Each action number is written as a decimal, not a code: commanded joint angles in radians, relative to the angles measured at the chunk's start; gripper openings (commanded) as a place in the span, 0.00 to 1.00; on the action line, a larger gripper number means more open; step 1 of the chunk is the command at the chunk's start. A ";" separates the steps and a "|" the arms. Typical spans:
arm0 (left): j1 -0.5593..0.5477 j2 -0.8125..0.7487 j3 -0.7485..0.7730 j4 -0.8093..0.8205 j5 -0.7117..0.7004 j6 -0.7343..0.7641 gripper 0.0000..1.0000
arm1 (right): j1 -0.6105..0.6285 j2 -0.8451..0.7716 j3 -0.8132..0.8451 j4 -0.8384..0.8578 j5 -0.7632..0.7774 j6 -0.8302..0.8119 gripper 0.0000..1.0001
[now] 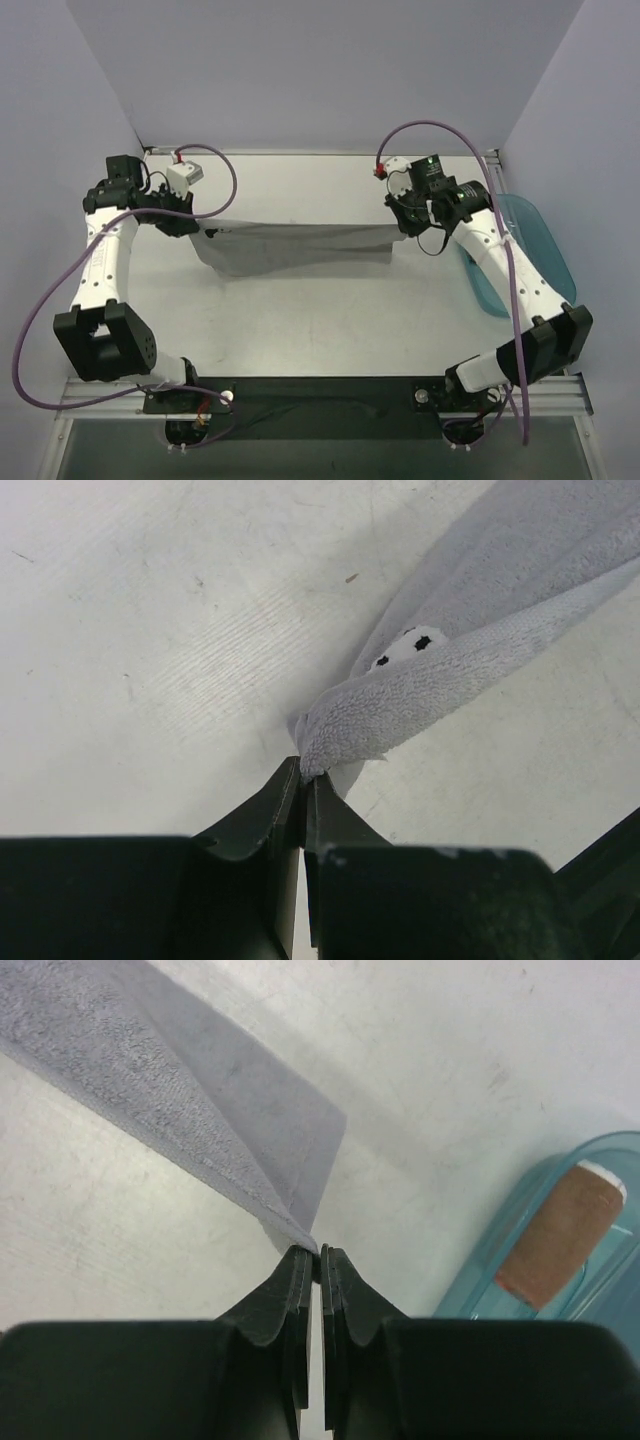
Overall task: Roll the towels
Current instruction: Flatten the towel
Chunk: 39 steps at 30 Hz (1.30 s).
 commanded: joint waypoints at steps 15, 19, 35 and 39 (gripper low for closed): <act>0.019 -0.668 -0.323 -0.071 0.056 -0.032 0.00 | -0.147 -0.447 -0.200 -0.204 -0.266 -0.106 0.00; 0.017 -0.584 -0.362 -0.078 0.052 -0.041 0.00 | -0.142 -0.360 -0.214 -0.144 -0.208 -0.131 0.00; -0.015 0.131 -0.289 0.304 -0.060 -0.247 0.03 | -0.127 0.350 -0.026 0.140 -0.126 -0.086 0.00; -0.018 0.258 -0.220 0.346 -0.039 -0.251 0.12 | -0.127 0.471 0.073 0.149 -0.105 -0.083 0.00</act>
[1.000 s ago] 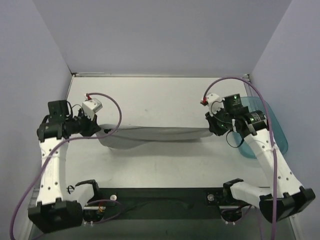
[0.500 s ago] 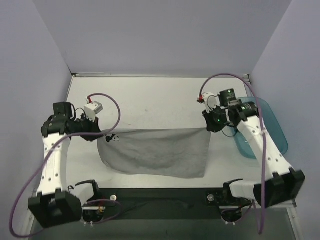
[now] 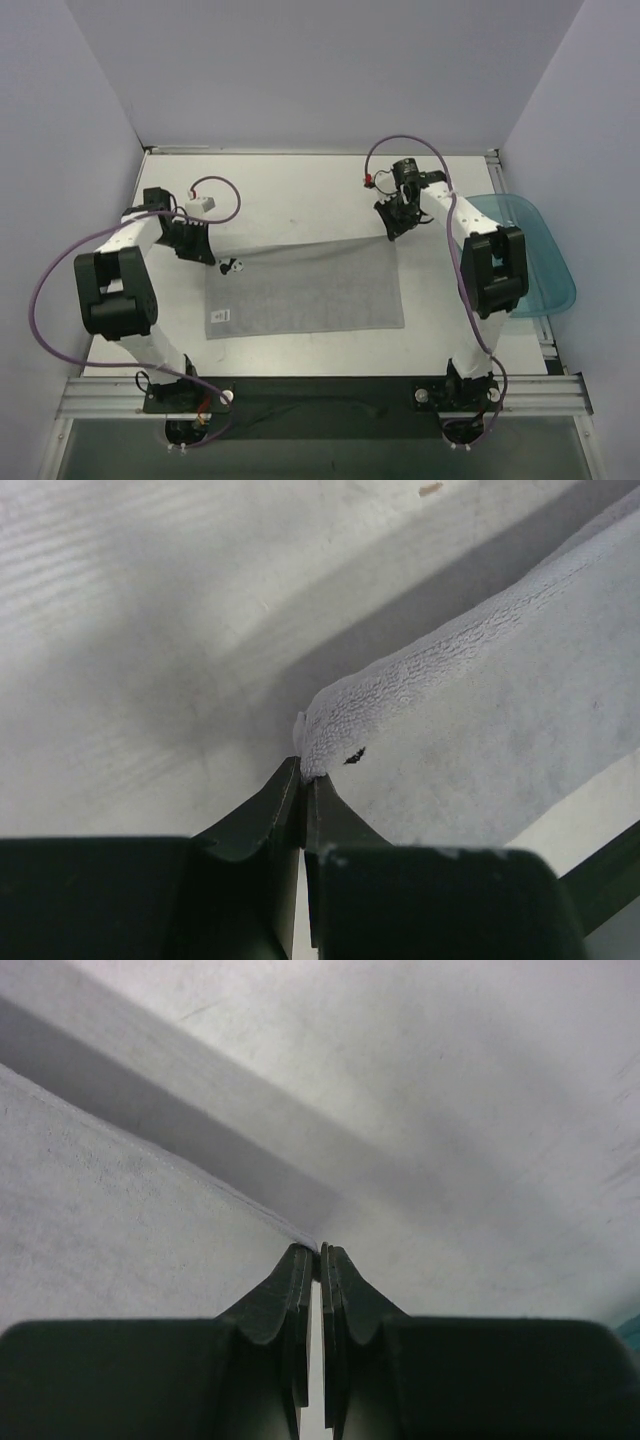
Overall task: Roll the towels
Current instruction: Flatten the towel
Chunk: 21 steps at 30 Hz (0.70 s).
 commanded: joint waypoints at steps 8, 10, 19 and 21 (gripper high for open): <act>-0.025 0.217 0.224 0.162 -0.046 -0.027 0.39 | 0.001 0.187 0.206 0.009 0.136 0.051 0.06; -0.025 0.230 0.249 0.161 -0.057 -0.022 0.66 | 0.001 0.195 0.226 -0.003 0.139 0.052 0.38; -0.030 0.057 0.168 0.211 -0.002 -0.037 0.60 | -0.010 0.037 0.198 -0.086 0.072 0.074 0.49; -0.046 0.069 0.166 0.210 0.003 -0.053 0.54 | -0.009 0.037 0.175 -0.115 0.028 0.087 0.37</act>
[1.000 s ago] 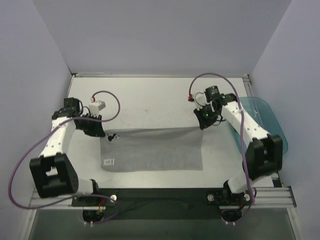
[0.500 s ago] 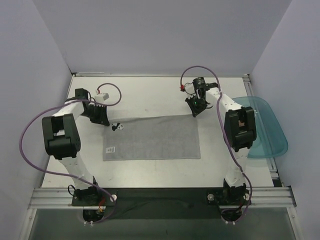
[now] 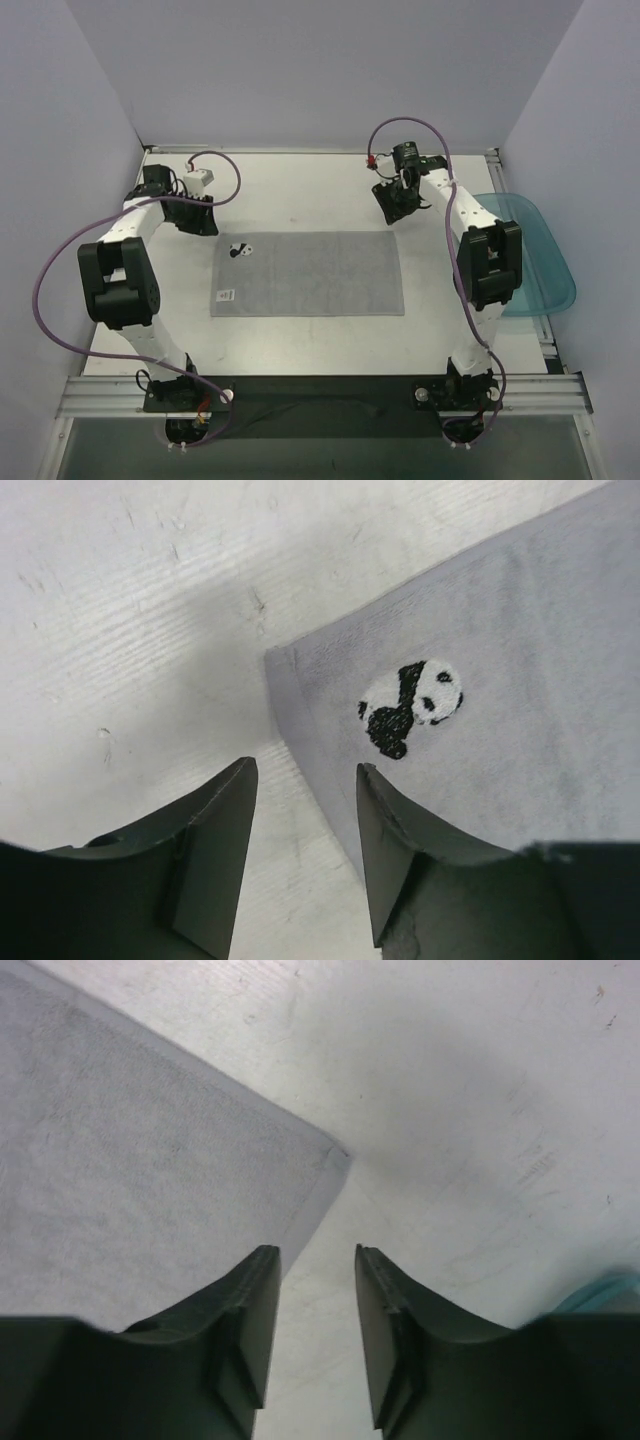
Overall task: Roll the towels
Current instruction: Flatten the towel
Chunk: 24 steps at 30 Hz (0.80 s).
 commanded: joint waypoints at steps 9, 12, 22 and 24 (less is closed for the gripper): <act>-0.080 0.112 0.071 0.084 0.019 -0.114 0.35 | -0.009 0.062 -0.004 -0.092 -0.089 0.090 0.18; -0.081 0.175 0.100 0.094 -0.012 -0.132 0.35 | -0.020 0.134 0.056 -0.089 -0.079 0.116 0.17; -0.081 0.307 0.194 0.052 -0.165 -0.125 0.35 | -0.032 0.328 0.212 -0.146 -0.009 0.165 0.14; -0.080 0.345 0.229 0.038 -0.187 -0.125 0.34 | -0.038 0.334 0.225 -0.148 0.013 0.173 0.14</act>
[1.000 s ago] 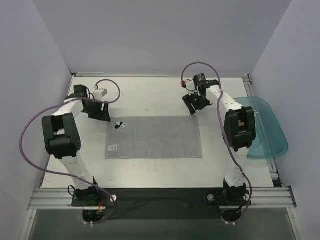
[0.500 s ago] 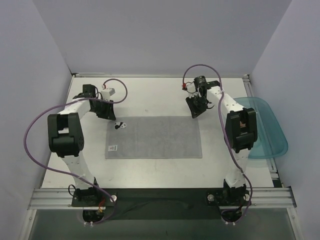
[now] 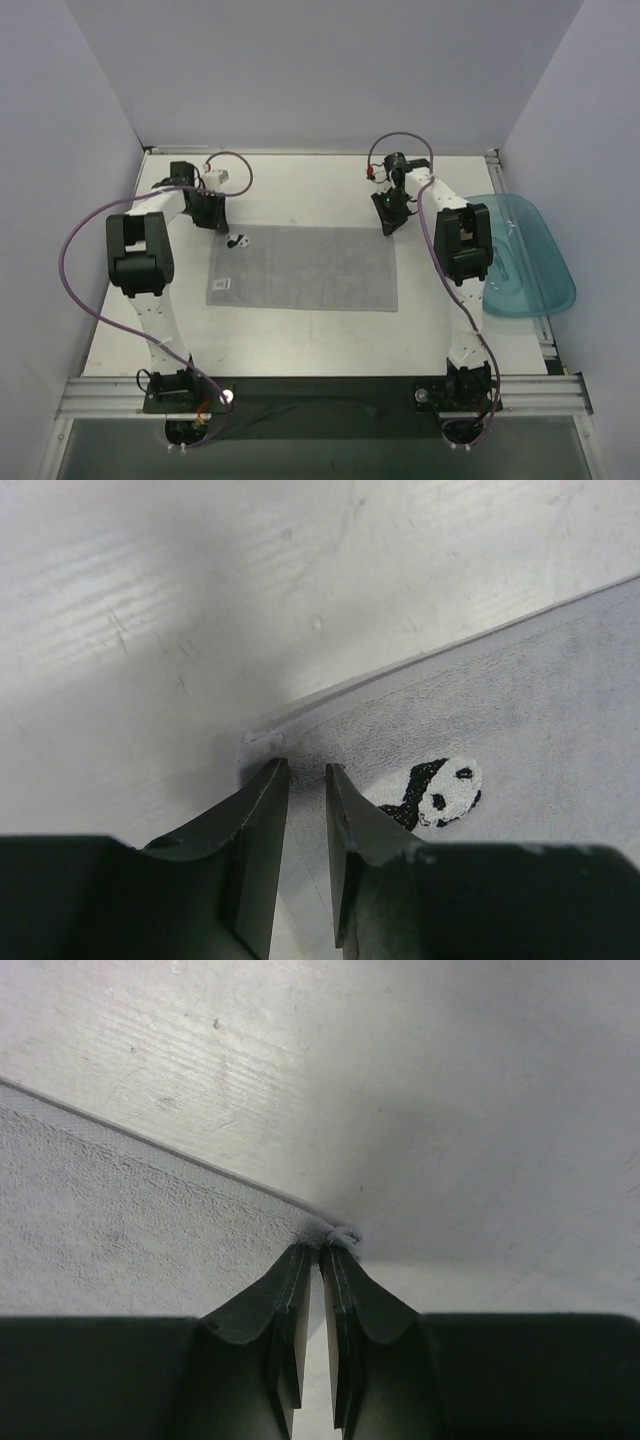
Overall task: Roll the towels
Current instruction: Flatten the towel
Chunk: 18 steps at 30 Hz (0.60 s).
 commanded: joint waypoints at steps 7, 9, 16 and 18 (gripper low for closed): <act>0.014 0.013 0.071 -0.036 0.126 0.030 0.58 | -0.022 -0.045 0.093 -0.059 -0.049 0.020 0.26; 0.016 -0.059 0.063 -0.049 0.229 0.031 0.66 | -0.020 -0.094 0.103 -0.060 -0.088 0.032 0.37; 0.033 -0.355 -0.040 -0.162 0.304 0.085 0.69 | -0.002 -0.428 -0.070 -0.099 -0.123 0.041 0.56; 0.033 -0.416 -0.101 -0.217 0.280 0.157 0.68 | 0.013 -0.487 -0.211 -0.106 -0.113 0.055 0.56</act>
